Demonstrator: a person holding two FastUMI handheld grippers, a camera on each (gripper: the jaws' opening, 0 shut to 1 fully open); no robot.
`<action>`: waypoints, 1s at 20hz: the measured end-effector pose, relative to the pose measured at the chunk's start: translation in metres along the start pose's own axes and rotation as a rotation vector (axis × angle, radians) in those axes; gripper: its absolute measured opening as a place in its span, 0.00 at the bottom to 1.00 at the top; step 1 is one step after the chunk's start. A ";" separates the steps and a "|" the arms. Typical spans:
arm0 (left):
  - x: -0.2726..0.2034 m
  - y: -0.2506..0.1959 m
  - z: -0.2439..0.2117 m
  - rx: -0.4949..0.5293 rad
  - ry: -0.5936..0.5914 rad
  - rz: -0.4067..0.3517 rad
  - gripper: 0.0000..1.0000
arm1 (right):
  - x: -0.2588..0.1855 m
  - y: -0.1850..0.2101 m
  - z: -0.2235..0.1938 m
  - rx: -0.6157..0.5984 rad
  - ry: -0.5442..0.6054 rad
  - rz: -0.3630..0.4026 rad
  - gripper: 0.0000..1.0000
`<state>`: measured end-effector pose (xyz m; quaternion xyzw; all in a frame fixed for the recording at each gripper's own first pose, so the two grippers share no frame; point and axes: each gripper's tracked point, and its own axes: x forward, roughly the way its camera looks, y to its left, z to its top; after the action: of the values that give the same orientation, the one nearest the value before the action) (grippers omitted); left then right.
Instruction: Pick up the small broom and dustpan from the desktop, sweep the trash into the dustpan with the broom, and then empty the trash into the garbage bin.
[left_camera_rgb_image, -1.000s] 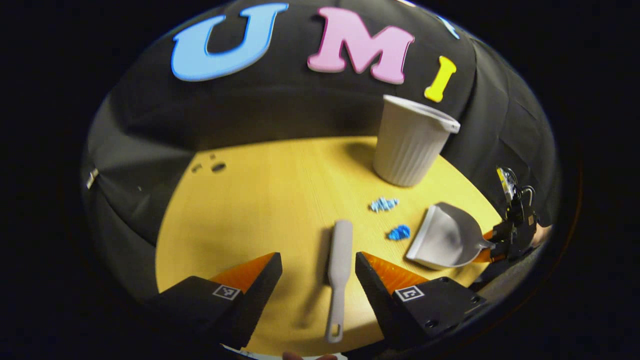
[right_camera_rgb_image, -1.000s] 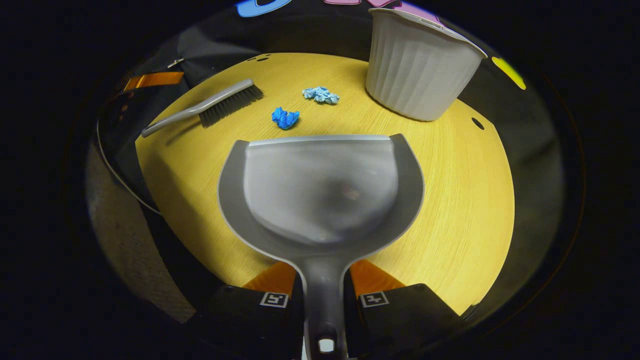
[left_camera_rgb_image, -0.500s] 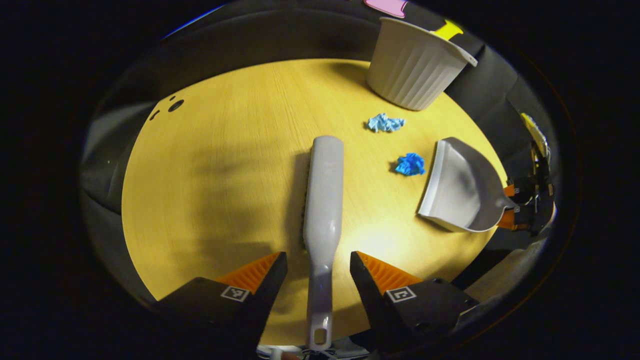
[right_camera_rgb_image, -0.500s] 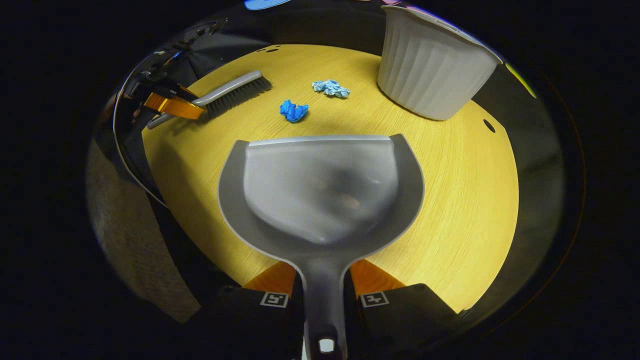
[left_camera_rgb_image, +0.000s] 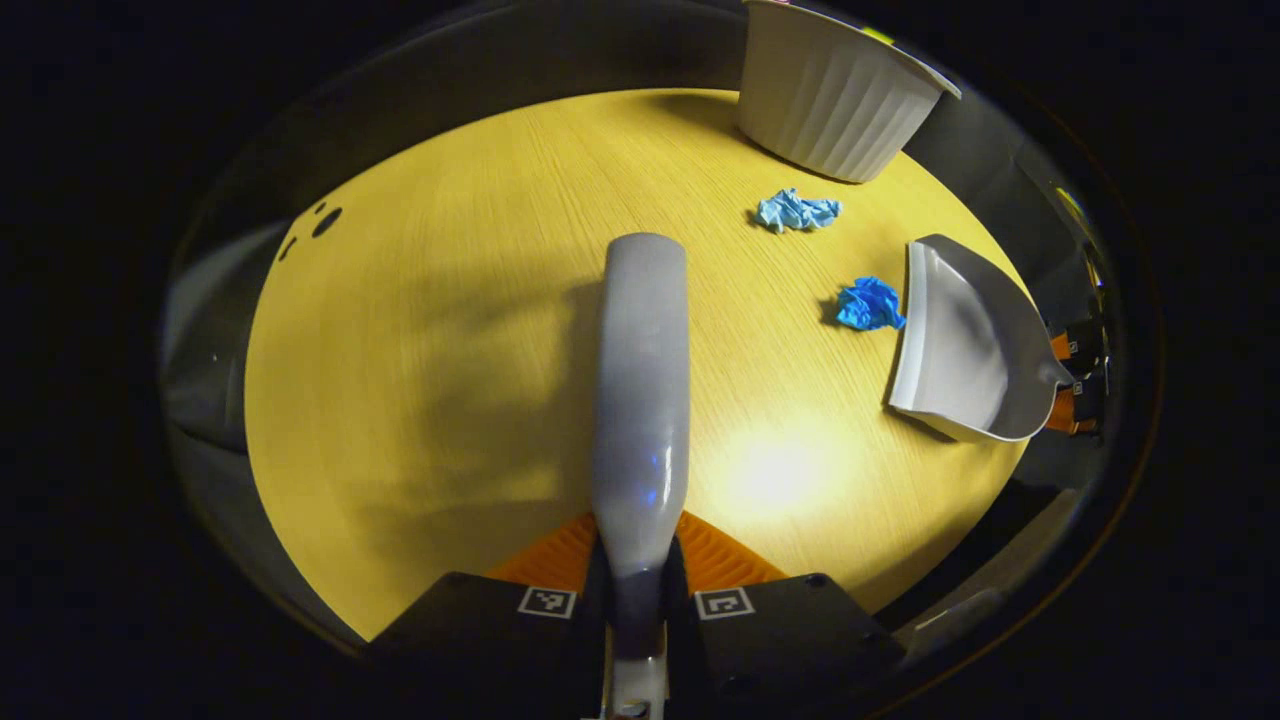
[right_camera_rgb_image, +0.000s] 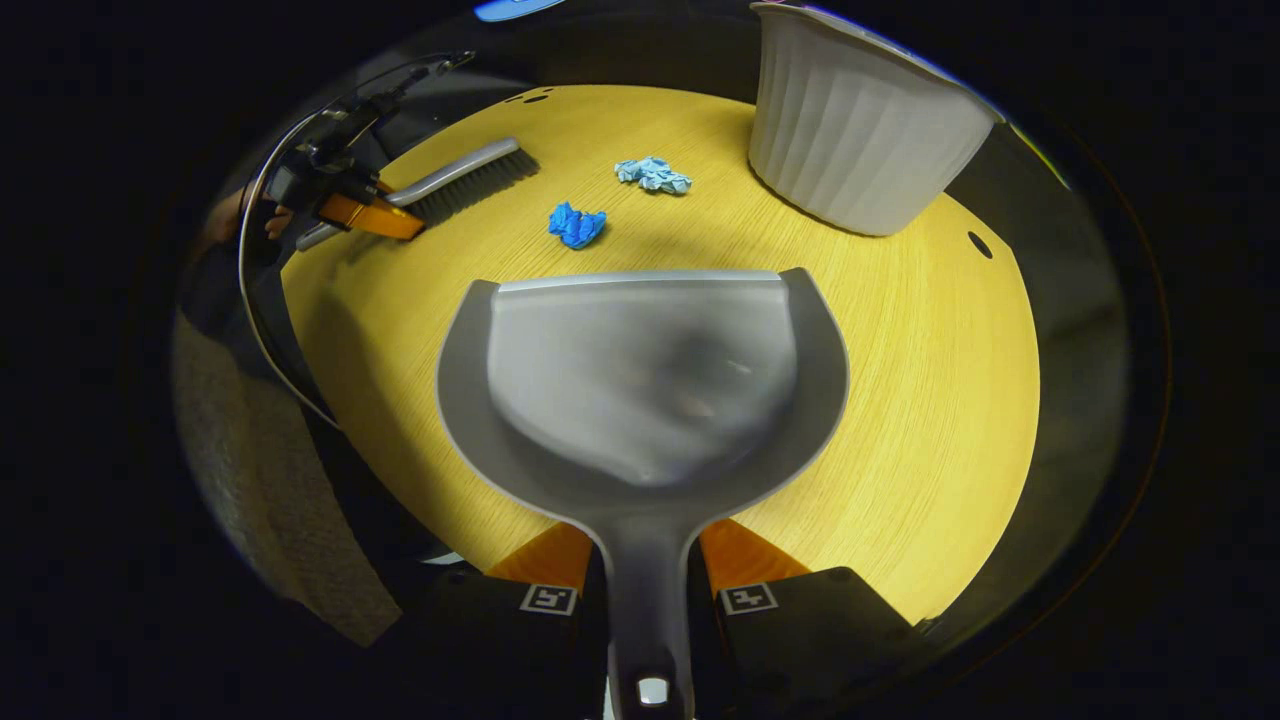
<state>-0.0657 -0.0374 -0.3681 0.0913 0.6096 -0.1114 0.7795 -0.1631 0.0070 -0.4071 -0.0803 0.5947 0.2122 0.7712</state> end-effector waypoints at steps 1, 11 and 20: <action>0.000 0.003 0.010 0.033 -0.016 0.016 0.28 | 0.001 0.000 -0.001 -0.010 0.007 0.002 0.37; 0.039 -0.036 0.107 0.264 -0.076 -0.016 0.27 | -0.001 -0.004 0.011 -0.048 0.044 0.011 0.37; 0.039 -0.108 0.102 0.291 -0.053 -0.208 0.27 | -0.003 -0.004 0.013 -0.057 0.037 0.008 0.37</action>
<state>0.0075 -0.1719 -0.3824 0.1366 0.5724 -0.2806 0.7583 -0.1503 0.0072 -0.4014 -0.1039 0.6029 0.2305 0.7567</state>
